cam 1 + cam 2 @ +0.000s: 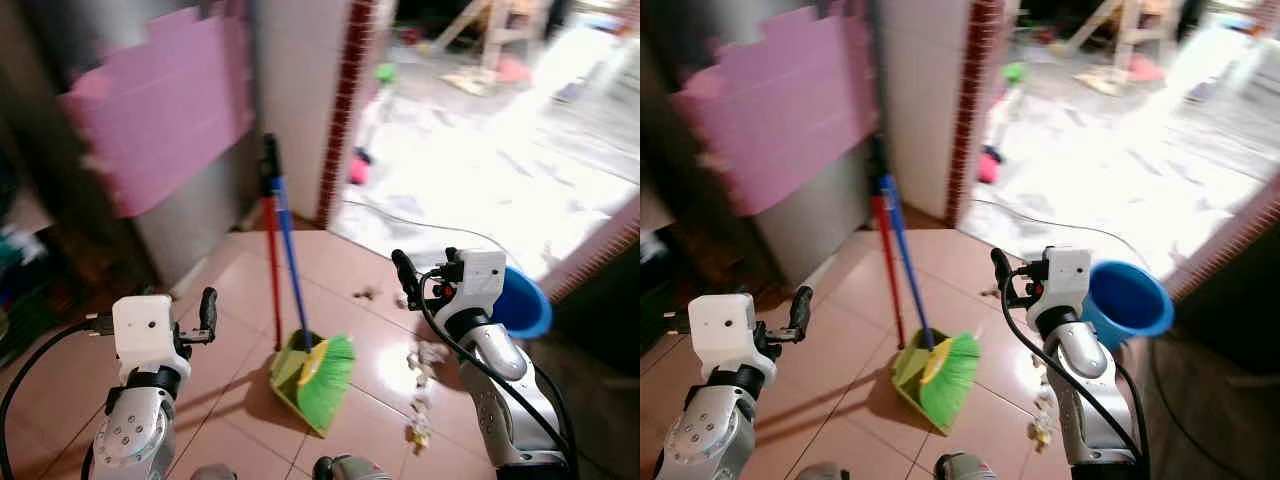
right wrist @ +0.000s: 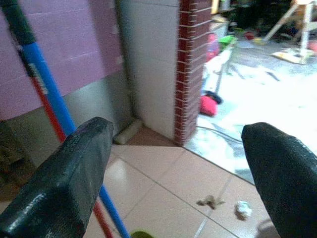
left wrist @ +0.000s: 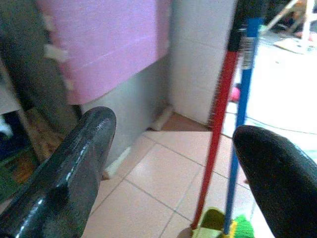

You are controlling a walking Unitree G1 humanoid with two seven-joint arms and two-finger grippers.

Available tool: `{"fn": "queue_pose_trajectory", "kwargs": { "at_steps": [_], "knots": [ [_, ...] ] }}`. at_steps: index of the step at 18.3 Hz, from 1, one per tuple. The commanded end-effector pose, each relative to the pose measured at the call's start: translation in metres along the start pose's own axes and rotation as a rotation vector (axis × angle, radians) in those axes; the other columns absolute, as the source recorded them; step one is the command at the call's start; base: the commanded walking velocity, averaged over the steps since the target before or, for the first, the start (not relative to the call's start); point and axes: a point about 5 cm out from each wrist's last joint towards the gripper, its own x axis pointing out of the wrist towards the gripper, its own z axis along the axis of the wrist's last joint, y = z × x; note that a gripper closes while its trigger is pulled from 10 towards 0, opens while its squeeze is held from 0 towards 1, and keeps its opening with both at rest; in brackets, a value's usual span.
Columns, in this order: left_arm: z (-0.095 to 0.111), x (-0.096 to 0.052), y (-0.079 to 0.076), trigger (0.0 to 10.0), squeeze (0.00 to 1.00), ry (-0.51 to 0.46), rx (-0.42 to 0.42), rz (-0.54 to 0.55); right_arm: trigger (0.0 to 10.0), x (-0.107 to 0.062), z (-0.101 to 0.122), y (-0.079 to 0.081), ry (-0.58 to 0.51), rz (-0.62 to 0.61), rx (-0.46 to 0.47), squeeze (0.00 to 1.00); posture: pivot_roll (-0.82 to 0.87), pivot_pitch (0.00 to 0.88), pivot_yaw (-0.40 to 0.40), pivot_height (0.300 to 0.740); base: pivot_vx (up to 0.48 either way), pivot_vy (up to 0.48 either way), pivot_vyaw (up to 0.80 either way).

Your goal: Sweep floor

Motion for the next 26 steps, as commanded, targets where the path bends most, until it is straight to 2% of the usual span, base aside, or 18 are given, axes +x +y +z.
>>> {"fn": "queue_pose_trajectory", "kwargs": {
  "at_steps": [1,7,16,19,26],
  "knots": [
    [-0.0039,-0.0011,-0.0017,10.0,0.0,0.014,-0.012,-0.004,10.0,-0.0008,0.0047,-0.0028,-0.011,-0.008,-0.011,0.0,0.07,0.057,-0.074,0.74,0.0,0.0,-0.8],
    [-0.0045,-0.0041,-0.0035,10.0,0.0,0.014,-0.016,-0.016,10.0,-0.0001,0.0031,0.0001,0.008,0.007,-0.01,0.0,0.07,0.071,-0.079,0.74,0.0,0.0,-0.38],
    [-0.0067,-0.0073,-0.0044,10.0,0.0,0.027,-0.02,-0.014,10.0,0.0021,0.0025,0.0022,0.026,0.021,-0.014,0.0,0.07,0.086,-0.084,0.74,0.0,0.0,-0.8],
    [-0.0086,-0.0056,-0.0028,10.0,0.0,0.037,-0.002,0.029,10.0,0.0042,0.0027,0.0017,0.028,0.024,-0.017,0.0,0.07,0.09,-0.089,0.74,0.0,0.0,-0.65],
    [-0.0061,-0.0053,-0.004,10.0,0.0,0.024,-0.014,-0.001,10.0,0.007,0.0015,0.0054,0.038,0.028,-0.006,0.0,0.07,0.095,-0.087,0.74,0.0,0.0,-0.74]
  ]
}}
